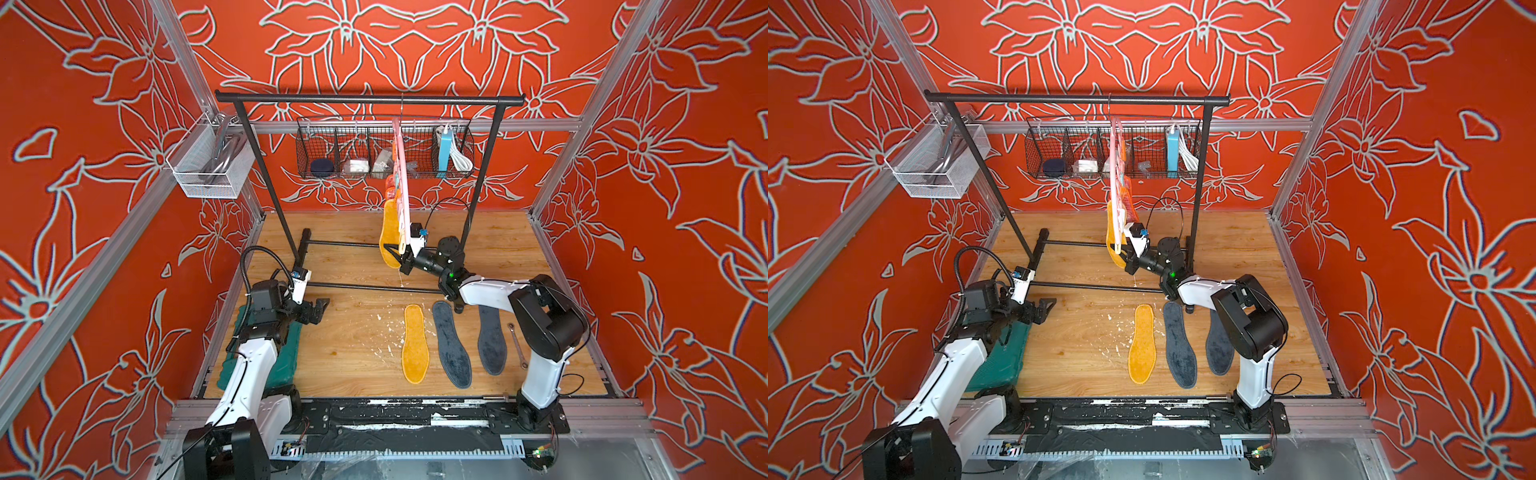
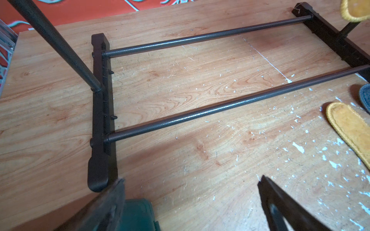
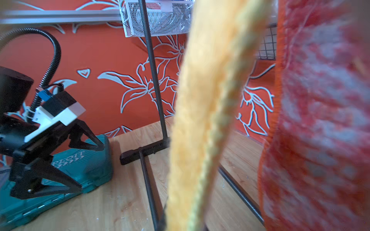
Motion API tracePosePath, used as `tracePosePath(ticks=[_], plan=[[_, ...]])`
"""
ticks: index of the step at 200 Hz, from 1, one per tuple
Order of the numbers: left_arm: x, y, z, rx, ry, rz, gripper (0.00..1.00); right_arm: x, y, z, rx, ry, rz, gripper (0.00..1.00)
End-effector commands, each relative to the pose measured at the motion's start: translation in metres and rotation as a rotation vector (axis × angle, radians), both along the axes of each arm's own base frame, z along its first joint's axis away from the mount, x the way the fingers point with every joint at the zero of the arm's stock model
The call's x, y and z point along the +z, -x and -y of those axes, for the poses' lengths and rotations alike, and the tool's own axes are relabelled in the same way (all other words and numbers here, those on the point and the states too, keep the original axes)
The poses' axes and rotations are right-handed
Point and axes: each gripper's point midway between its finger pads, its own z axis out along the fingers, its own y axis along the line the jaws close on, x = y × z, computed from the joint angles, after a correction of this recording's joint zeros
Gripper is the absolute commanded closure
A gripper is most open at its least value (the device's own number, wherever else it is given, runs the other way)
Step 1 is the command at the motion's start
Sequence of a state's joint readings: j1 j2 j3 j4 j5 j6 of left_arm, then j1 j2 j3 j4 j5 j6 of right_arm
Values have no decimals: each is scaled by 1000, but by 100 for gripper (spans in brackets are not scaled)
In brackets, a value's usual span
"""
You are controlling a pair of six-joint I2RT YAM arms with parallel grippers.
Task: Take the shoe insoles off the hanger
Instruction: Remove the insole from the hanger.
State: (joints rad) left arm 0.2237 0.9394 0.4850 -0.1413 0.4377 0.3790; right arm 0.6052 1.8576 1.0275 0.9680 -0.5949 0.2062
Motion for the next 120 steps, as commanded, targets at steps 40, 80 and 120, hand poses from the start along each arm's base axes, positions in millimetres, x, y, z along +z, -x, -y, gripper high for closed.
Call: tracePosePath(ticks=[40,80,120], plan=[[10,12,18,-123,7,45,2,33,32,1,92,-108,-48,100],[33,33,48,-290,36,204,2,50,48,3,125,-145,-77,100],[65,33,67,-445,88,195,2,62,64,2,151,-152,-100,100]])
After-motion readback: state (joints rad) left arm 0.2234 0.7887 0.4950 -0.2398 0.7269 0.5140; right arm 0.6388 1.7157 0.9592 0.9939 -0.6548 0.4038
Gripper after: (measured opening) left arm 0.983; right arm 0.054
